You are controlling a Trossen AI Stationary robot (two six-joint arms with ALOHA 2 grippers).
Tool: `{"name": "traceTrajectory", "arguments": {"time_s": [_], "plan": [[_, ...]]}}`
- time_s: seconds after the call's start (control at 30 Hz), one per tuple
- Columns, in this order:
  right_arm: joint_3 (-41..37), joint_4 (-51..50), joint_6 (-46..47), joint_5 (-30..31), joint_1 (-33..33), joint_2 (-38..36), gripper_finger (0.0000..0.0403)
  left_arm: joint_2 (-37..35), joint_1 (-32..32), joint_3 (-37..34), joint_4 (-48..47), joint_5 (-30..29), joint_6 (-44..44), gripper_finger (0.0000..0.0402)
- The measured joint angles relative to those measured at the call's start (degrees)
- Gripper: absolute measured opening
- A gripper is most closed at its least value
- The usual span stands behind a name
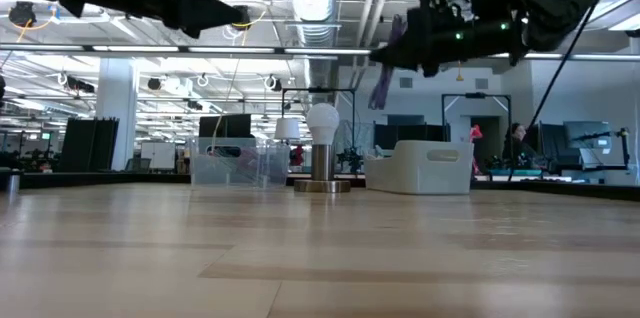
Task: Pick & Place USB Port
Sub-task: Put the purple charger cable into the gray bin
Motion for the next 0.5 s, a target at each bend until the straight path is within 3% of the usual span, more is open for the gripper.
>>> {"name": "traceTrajectory", "arguments": {"time_s": [0.2, 0.5], "plan": [[-0.53, -9.0, 2.95, 1.55, -6.17, 0.11, 0.0009, -5.02, 0.0, -1.41, -0.06, 0.0, -1.13, 0.0008], [-0.53, -18.93, 3.49, 4.81, -9.76, 0.11, 0.0009, -5.47, 0.0, -1.43, -0.06, 0.0, -1.33, 0.0009]]}}
